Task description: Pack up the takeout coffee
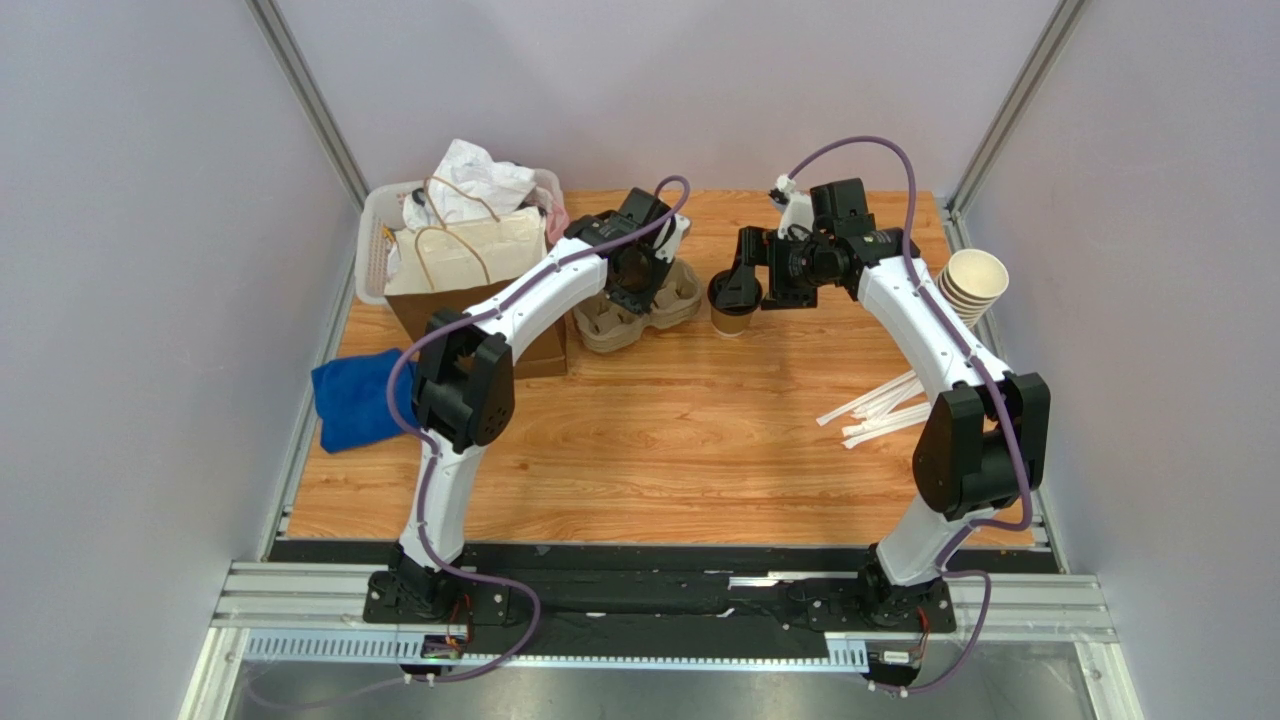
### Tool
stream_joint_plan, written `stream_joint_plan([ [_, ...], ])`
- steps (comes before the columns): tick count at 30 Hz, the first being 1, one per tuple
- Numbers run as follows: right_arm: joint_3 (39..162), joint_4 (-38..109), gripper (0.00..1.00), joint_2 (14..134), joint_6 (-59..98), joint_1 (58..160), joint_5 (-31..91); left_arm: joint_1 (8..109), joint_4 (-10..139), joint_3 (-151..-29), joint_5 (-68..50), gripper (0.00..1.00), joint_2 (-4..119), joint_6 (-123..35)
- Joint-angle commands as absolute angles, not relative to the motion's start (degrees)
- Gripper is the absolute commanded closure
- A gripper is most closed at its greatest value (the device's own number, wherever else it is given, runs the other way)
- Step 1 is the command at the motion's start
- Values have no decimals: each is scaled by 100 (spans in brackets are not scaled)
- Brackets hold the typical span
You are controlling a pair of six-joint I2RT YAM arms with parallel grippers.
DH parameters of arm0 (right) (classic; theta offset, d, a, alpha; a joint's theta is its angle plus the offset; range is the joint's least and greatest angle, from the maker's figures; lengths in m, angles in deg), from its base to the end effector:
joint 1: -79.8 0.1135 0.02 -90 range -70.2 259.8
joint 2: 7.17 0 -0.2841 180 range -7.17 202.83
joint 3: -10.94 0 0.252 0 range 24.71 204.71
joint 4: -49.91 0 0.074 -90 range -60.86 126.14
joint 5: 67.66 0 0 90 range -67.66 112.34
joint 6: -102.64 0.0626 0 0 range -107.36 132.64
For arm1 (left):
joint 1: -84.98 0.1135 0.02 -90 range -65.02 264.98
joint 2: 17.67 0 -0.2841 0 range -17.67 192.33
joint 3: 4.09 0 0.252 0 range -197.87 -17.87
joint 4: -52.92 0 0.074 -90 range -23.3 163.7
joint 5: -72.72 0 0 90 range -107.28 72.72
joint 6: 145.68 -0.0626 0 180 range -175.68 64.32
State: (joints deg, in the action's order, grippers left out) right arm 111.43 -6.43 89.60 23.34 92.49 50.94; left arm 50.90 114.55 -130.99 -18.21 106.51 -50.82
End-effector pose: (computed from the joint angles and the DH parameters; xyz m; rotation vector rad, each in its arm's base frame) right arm 0.3673 0.1134 0.3095 -0.2580 2.4865 0.7925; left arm 0.4162 -0.2804 0.2435 0.6541 2.5328 -0.2225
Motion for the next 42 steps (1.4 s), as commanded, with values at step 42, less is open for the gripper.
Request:
stream_joint_plan([
  [42, 11339, -490, 8, 9074, 2371, 9281, 5152, 5123, 11548, -13493, -1781, 92, 10784, -4927],
])
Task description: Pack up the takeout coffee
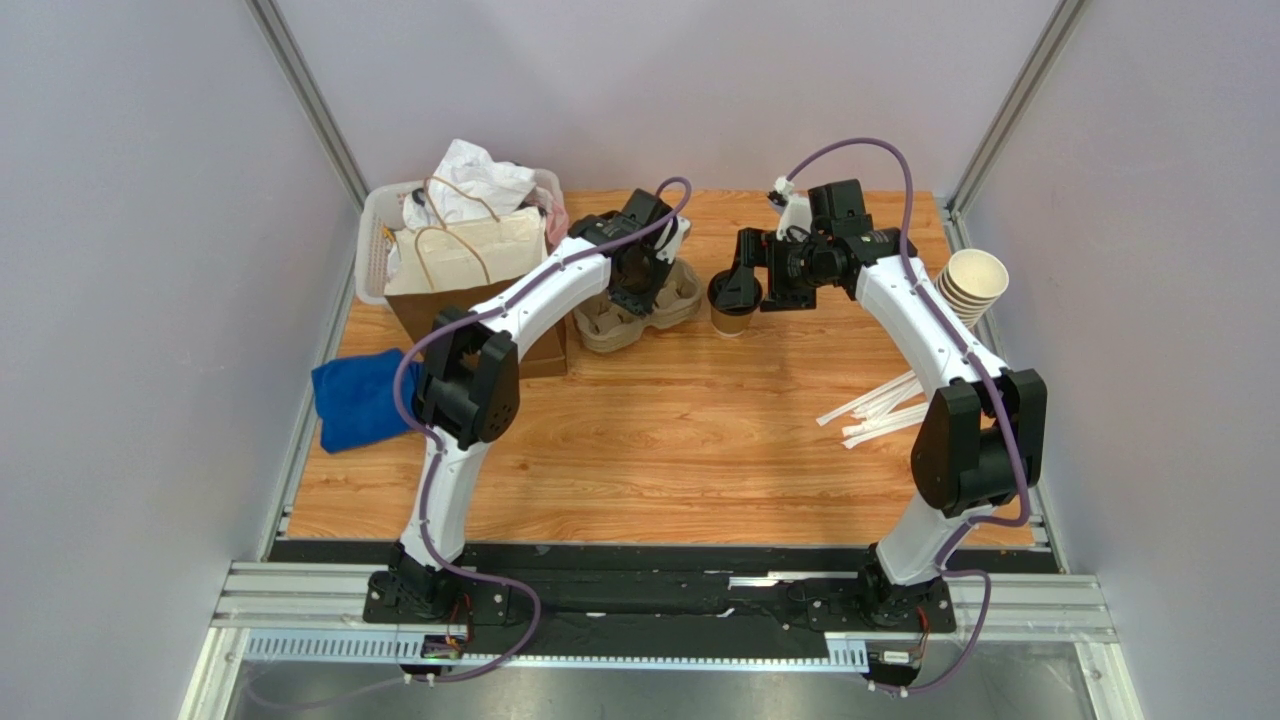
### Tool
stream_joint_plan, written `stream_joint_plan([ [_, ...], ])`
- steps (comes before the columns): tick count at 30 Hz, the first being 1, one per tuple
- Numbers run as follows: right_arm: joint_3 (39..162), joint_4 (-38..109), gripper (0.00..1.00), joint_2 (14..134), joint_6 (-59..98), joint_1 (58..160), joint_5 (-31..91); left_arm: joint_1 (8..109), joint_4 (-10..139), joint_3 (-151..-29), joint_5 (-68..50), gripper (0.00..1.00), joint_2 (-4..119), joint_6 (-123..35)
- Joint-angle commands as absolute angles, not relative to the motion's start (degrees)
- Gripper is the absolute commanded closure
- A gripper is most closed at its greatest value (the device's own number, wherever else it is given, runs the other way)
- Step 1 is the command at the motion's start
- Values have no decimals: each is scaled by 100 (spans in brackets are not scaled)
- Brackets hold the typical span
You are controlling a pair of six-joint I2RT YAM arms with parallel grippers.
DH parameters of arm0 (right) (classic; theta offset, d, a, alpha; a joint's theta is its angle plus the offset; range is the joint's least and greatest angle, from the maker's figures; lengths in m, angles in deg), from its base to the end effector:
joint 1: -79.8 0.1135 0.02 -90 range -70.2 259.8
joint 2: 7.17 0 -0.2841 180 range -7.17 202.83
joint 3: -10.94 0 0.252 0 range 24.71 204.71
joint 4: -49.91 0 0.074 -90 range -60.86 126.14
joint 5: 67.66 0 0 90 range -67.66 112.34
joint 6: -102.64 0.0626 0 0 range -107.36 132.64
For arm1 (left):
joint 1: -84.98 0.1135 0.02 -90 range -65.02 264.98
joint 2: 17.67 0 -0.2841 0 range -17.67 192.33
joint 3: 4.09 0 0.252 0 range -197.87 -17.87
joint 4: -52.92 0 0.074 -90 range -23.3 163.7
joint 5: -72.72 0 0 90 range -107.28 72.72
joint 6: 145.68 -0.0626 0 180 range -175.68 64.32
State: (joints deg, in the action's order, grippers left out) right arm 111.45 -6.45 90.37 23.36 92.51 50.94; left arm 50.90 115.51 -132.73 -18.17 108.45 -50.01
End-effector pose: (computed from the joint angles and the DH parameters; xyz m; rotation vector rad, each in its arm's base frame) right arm 0.3698 0.1141 0.3047 -0.2546 2.5003 0.7933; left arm 0.4208 -0.2835 0.2357 0.6417 2.5573 -0.2203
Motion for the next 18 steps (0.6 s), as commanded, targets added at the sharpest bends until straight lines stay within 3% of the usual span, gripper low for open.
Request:
stream_joint_plan([
  [1, 11348, -482, 7, 9083, 2371, 9281, 5152, 5158, 11504, -13511, -1824, 96, 10740, -4918],
  [2, 11348, -490, 8, 9074, 2363, 9281, 5152, 5176, 11460, -13502, -1851, 100, 10644, -4900],
  [18, 11541, -209, 10, 9425, 2512, 9334, 5354, 5282, 10924, -13161, -2326, 100, 9914, -4707],
])
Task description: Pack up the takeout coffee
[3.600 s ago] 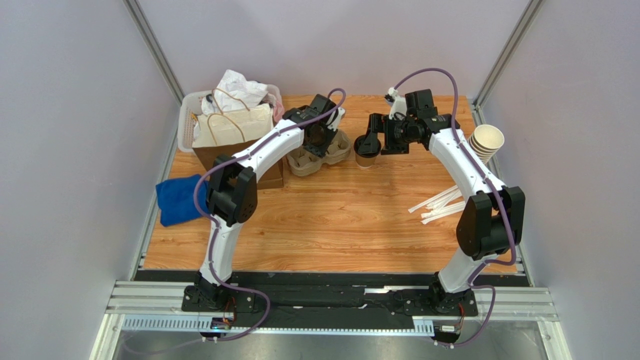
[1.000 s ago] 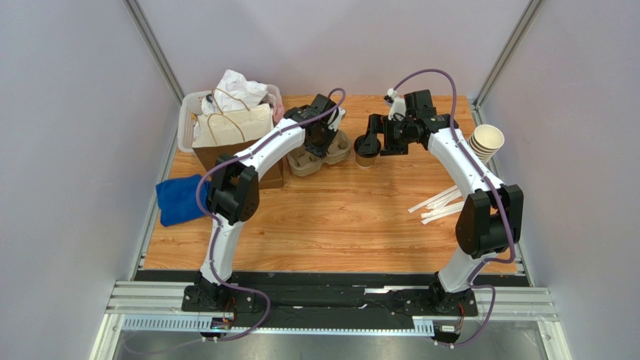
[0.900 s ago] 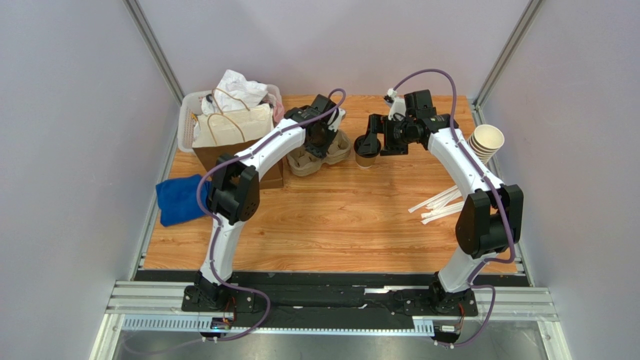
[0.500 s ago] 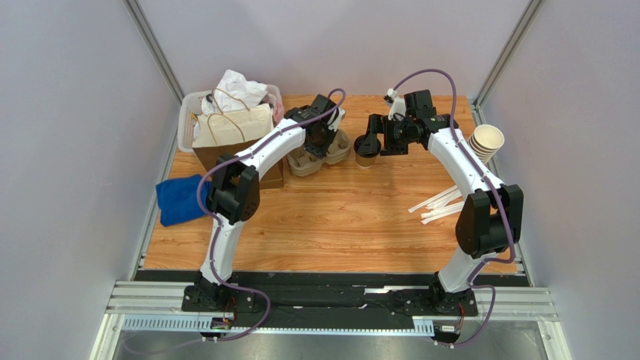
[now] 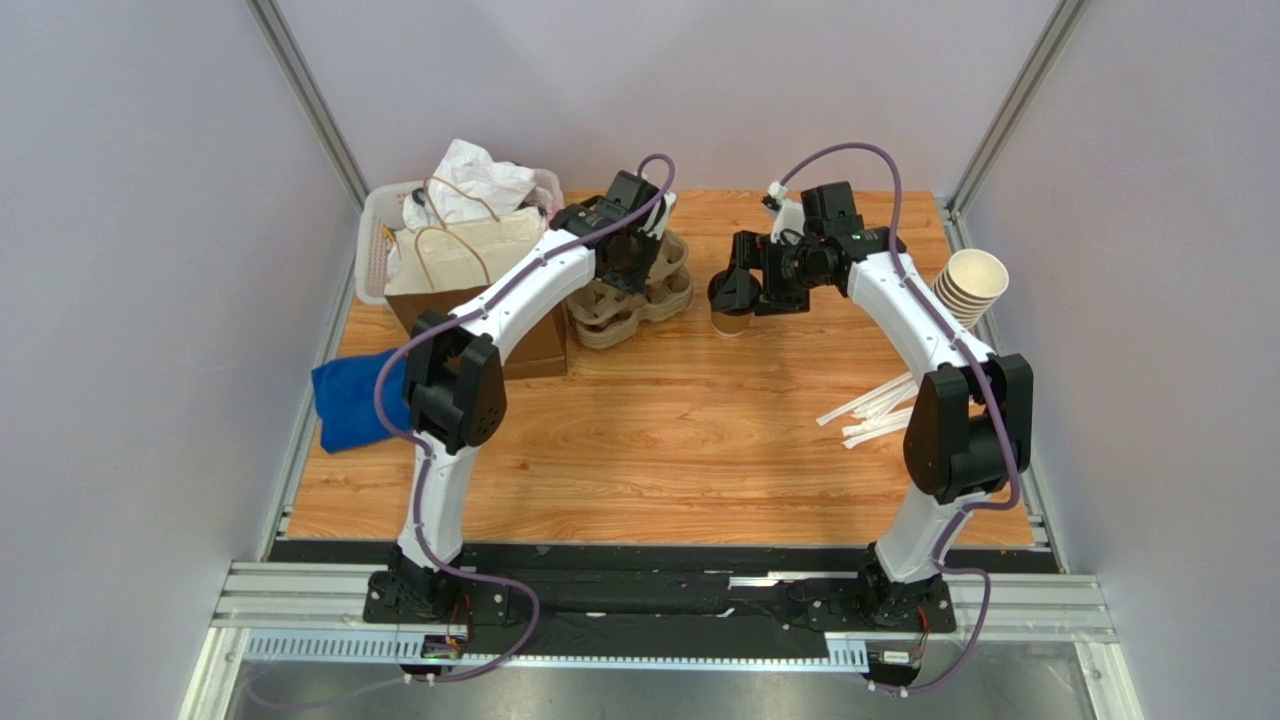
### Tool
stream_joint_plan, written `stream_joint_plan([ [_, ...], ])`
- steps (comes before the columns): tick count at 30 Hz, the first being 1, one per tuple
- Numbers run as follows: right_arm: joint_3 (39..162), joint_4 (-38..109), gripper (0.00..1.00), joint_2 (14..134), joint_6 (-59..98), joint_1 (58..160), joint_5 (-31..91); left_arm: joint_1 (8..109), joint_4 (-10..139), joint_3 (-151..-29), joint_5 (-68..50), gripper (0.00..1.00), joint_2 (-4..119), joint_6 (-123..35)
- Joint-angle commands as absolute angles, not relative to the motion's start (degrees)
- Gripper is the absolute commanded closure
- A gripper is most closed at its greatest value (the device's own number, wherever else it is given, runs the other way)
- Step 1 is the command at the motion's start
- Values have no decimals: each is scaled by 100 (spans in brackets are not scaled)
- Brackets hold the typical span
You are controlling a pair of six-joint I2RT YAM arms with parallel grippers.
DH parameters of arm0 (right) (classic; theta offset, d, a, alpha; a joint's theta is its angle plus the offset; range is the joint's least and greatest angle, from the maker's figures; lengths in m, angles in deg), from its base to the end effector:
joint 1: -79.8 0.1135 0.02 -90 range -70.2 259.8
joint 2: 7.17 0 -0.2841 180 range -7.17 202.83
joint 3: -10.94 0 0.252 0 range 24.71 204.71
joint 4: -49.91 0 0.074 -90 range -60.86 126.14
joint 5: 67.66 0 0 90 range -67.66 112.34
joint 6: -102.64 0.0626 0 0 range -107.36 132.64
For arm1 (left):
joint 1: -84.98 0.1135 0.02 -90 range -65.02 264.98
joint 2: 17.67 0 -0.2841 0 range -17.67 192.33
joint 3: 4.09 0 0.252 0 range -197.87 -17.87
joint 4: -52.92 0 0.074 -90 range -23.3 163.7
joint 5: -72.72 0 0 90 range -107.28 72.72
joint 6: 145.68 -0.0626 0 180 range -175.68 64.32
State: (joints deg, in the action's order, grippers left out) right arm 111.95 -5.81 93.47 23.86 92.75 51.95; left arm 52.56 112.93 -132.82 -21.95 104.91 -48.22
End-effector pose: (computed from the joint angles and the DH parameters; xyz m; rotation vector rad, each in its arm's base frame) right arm 0.3804 0.1192 0.2887 -0.2476 2.5351 0.8219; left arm 0.4282 -0.2659 0.2697 0.5110 2.4635 -0.1835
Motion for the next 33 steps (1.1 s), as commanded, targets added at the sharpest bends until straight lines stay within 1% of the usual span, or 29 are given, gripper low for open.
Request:
stream_joint_plan([
  [1, 11611, -174, 10, 9469, 2538, 9334, 5372, 5282, 10924, -13151, -2317, 100, 9905, -4707],
  [3, 11725, -78, 12, 9557, 2661, 9351, 5424, 5282, 10924, -13133, -2317, 100, 9905, -4716],
  [10, 12121, -51, 12, 9751, 2811, 9351, 5513, 5255, 10853, -13221, -2352, 100, 9651, -4926],
  [15, 12122, -183, 10, 9382, 2811, 9176, 5582, 5053, 10818, -13213, -2361, 100, 9238, -5321],
  [20, 12095, -376, 7, 8882, 2758, 8807, 5653, 4579, 10818, -12897, -2300, 100, 8421, -6058],
  [26, 11946, -709, 5, 8275, 2442, 8508, 5530, 3639, 11388, -11676, -1528, 100, 7182, -6781],
  [27, 11920, -745, 4, 8205, 2407, 8481, 5521, 3560, 11616, -11257, -1178, 100, 7015, -6868],
  [29, 11771, -859, 4, 8038, 2293, 8420, 5513, 3401, 11941, -10789, -964, 100, 6610, -6869],
  [30, 11718, -894, 4, 7985, 2257, 8402, 5513, 3401, 11995, -10221, -798, 100, 6469, -6921],
  [32, 11499, -947, 4, 7818, 2161, 8402, 5521, 3401, 11970, -9594, -910, 100, 6048, -7018],
  [33, 11419, -947, 4, 7782, 2143, 8393, 5539, 3401, 11900, -8991, -1163, 100, 5916, -7071],
])
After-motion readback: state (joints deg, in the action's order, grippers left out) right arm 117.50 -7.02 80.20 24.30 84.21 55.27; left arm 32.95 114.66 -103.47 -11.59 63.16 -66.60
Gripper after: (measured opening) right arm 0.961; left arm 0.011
